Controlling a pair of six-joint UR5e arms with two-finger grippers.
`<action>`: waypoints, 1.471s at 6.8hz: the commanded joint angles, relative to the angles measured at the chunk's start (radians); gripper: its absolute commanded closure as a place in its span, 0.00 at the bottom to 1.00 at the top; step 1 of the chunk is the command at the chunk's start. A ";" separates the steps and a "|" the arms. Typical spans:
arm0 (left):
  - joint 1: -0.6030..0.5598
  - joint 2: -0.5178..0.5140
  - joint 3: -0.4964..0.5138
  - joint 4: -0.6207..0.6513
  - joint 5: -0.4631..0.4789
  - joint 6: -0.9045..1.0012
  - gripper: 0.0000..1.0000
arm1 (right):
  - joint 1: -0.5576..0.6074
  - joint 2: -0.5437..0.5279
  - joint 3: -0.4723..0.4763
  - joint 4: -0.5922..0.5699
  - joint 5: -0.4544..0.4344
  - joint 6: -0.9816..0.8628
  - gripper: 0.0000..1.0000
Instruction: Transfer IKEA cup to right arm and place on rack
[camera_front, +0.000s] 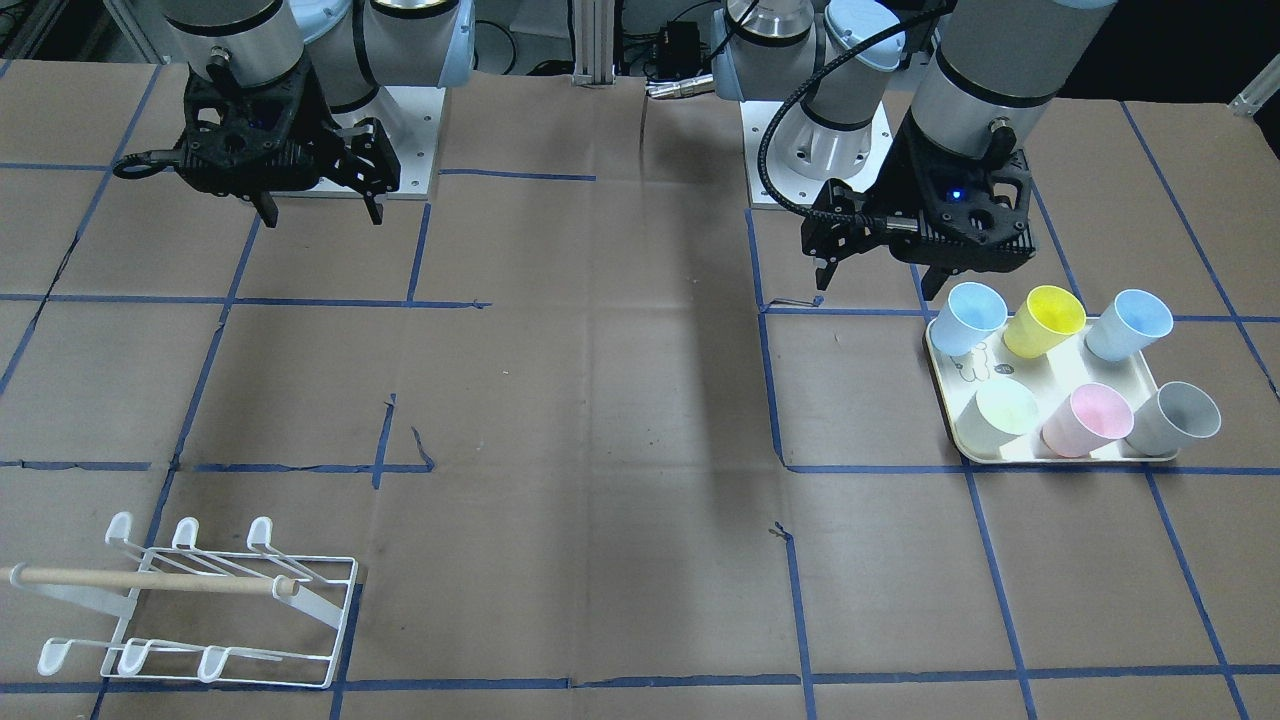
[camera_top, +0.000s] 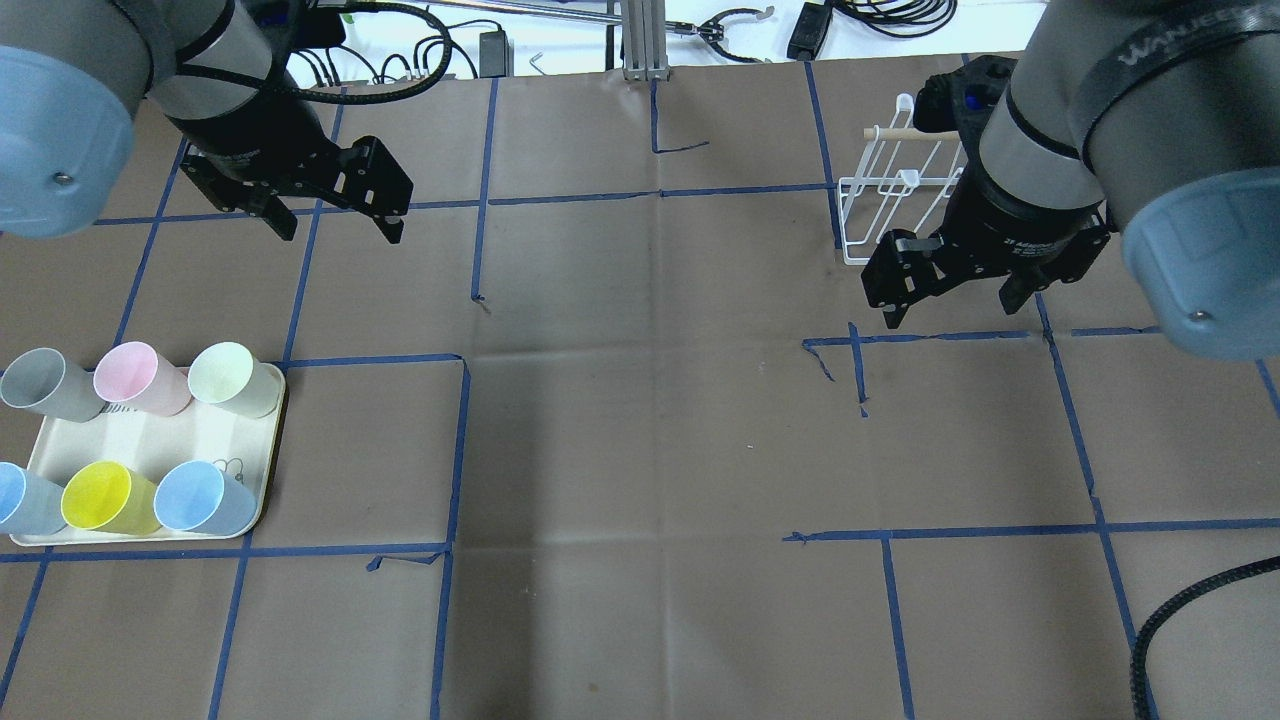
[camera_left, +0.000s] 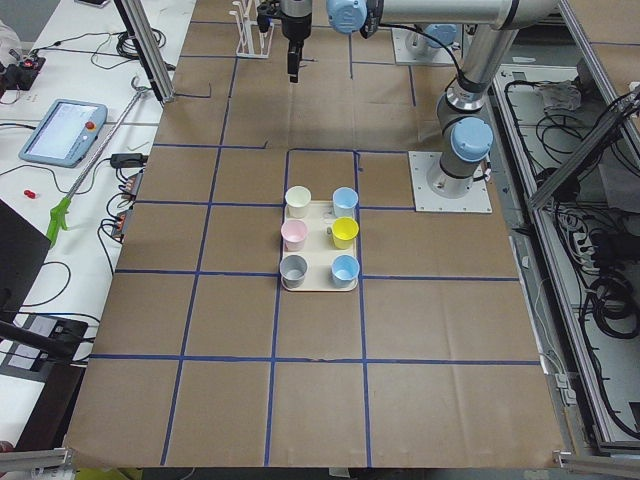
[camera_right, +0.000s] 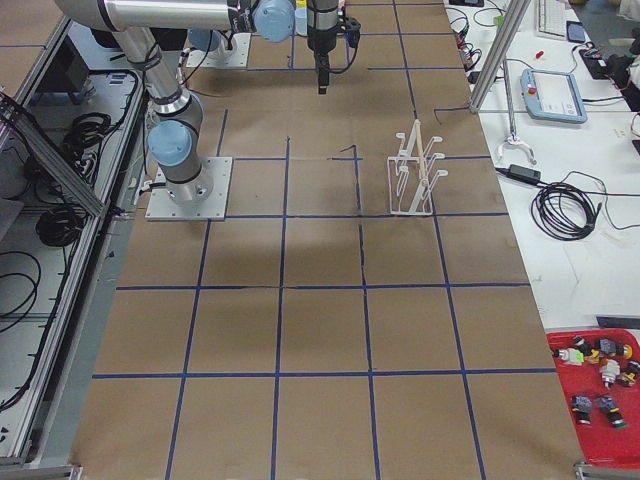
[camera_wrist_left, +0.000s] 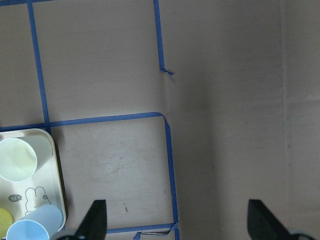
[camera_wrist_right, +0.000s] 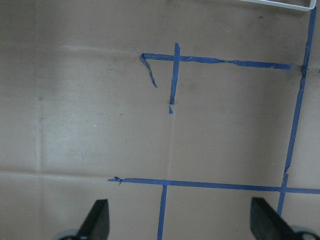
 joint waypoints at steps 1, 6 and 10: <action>0.001 -0.005 0.006 0.000 -0.001 0.001 0.00 | 0.000 0.000 0.000 0.000 0.000 0.000 0.00; 0.002 -0.008 0.013 0.000 -0.002 0.001 0.00 | 0.000 0.000 0.002 0.000 0.000 0.000 0.00; 0.020 -0.009 0.010 -0.076 0.004 0.004 0.00 | 0.000 0.000 0.003 0.000 0.002 0.000 0.00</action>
